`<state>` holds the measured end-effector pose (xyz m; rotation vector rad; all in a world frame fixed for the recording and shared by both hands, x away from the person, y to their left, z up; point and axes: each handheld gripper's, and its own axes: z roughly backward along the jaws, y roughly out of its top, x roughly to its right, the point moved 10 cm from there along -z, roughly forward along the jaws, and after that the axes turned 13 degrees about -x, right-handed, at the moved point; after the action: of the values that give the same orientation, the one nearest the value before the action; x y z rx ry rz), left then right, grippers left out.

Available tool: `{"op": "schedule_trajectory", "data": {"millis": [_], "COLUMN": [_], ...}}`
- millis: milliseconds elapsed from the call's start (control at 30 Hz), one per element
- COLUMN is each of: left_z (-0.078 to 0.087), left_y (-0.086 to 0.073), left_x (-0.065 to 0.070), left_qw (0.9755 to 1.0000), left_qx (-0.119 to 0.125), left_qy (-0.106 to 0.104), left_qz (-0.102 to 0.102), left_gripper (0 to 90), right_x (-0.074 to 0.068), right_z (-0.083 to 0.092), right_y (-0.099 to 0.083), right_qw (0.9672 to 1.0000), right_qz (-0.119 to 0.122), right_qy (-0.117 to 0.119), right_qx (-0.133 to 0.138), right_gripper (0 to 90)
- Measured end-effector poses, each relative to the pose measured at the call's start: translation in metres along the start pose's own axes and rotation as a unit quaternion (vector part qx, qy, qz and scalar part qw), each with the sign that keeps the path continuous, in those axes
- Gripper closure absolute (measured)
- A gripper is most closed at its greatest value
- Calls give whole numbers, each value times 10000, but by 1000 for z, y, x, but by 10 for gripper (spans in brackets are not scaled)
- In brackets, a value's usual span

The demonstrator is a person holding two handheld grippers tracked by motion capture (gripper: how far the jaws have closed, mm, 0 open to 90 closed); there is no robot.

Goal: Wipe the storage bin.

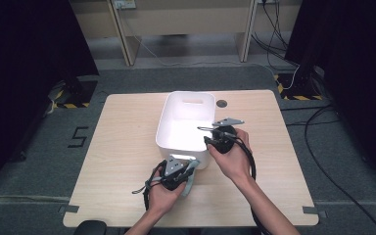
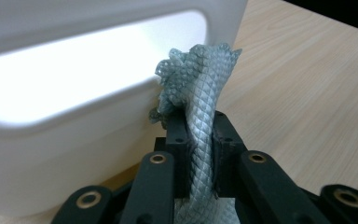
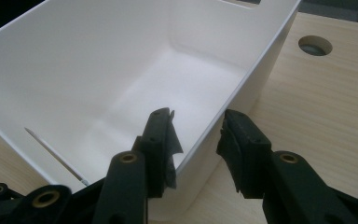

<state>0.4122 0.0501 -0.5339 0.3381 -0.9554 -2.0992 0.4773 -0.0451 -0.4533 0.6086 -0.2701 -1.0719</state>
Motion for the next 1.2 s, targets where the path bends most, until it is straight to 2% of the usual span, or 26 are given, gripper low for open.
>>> {"op": "schedule_trajectory", "data": {"millis": [733, 1000, 1200], "left_z": [20, 34, 37], "left_y": [24, 36, 38], "left_x": [12, 11, 11], "left_qw": [9993, 9984, 9984], "left_qx": [366, 560, 555], "left_qy": [-69, -9, 27], "left_qz": [-42, -51, -70], "left_gripper": [808, 808, 808], "right_x": [0, 0, 0], "right_z": [0, 0, 0], "right_y": [0, 0, 0], "right_qw": [10000, 10000, 10000], "right_qz": [-7, 1, -11], "right_qy": [7, 3, 4], "right_qx": [-4, -3, -4], "right_gripper": [629, 629, 629]}}
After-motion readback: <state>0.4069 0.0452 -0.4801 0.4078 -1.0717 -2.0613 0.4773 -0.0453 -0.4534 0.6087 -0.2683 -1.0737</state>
